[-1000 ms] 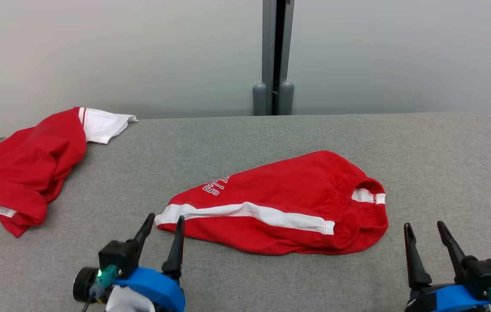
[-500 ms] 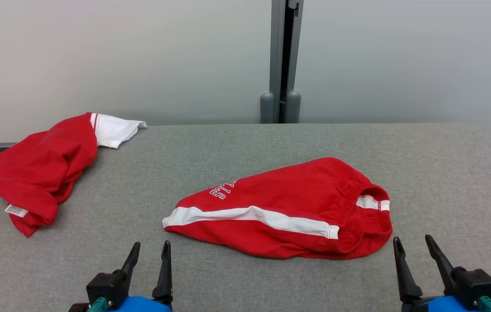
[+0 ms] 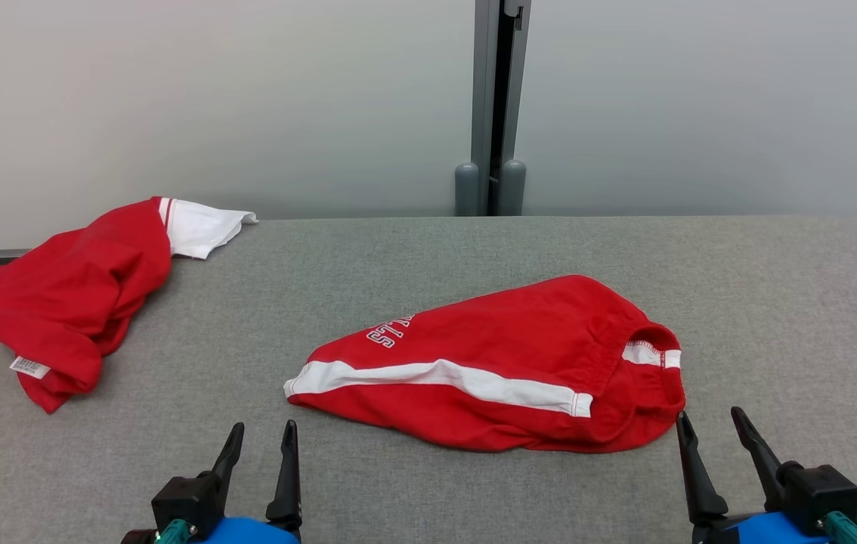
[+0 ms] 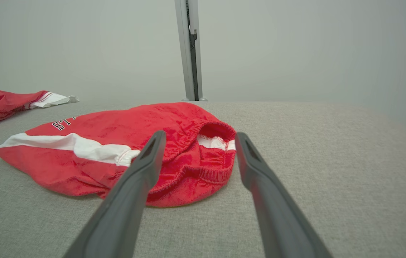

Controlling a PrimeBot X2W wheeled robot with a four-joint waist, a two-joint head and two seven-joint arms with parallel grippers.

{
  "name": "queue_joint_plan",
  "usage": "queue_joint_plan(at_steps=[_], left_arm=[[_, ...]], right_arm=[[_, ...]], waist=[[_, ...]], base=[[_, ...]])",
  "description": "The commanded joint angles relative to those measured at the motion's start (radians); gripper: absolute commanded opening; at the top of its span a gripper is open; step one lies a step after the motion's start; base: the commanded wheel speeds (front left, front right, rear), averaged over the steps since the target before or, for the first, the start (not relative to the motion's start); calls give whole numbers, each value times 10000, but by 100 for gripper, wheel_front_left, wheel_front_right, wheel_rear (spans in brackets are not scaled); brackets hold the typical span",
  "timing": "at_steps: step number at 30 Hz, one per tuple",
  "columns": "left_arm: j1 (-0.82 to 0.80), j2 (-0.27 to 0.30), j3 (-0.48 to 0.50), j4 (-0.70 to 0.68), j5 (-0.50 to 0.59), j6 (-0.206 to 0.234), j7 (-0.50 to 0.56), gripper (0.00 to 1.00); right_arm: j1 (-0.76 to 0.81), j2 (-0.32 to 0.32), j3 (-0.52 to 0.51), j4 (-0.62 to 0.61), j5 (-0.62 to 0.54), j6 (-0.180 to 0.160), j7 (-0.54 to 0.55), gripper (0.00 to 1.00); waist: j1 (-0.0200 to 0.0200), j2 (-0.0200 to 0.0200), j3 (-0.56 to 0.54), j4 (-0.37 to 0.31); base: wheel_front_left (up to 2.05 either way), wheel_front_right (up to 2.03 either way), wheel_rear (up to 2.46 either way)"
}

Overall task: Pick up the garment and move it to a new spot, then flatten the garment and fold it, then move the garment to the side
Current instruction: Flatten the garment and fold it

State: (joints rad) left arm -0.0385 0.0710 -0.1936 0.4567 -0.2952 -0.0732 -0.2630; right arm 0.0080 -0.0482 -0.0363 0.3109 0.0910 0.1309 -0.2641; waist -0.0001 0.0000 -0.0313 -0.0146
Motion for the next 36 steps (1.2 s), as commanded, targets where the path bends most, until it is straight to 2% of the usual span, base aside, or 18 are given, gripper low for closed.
queue_joint_plan(at_steps=[1, 9, 15, 18, 25, 33, 36], left_arm=[[40, 8, 71, 22, 54, -58, -26, 100], [42, -88, 242, 66, 294, -134, -26, 100], [37, -137, 351, 85, 440, -193, -27, 100], [19, -155, 397, 70, 496, -206, -27, 100], [-36, -186, 475, -16, 550, -211, -28, 100], [-165, -204, 562, -62, 548, -221, -27, 100], [-245, -207, 604, -89, 573, -214, -27, 100]], right_arm=[[-74, -40, -2, 22, 18, -3, -7, 100], [-145, -40, 0, 66, 32, -3, -8, 100], [-375, -38, 357, 666, 515, -3, -8, 100], [-709, -37, 783, 1353, 700, -1, 15, 100], [-1816, -41, 1633, 2284, 1331, -3, 1214, 100], [-2616, -40, 1889, 2889, 1873, -1, 3038, 100], [-2952, -49, 1928, 2864, 2176, -3, 3249, 100]], waist=[[1, 0, 0, -1], [1, 0, 47, 31], [1, 0, 109, 99], [1, 0, 161, 161], [1, 0, 351, 447], [1, 0, 677, 837], [1, 0, 791, 946]], base=[[0, 0, 0], [0, 0, 0], [0, 0, 0], [0, 0, 0], [0, 0, 0], [0, 0, 0], [0, 0, 0]])
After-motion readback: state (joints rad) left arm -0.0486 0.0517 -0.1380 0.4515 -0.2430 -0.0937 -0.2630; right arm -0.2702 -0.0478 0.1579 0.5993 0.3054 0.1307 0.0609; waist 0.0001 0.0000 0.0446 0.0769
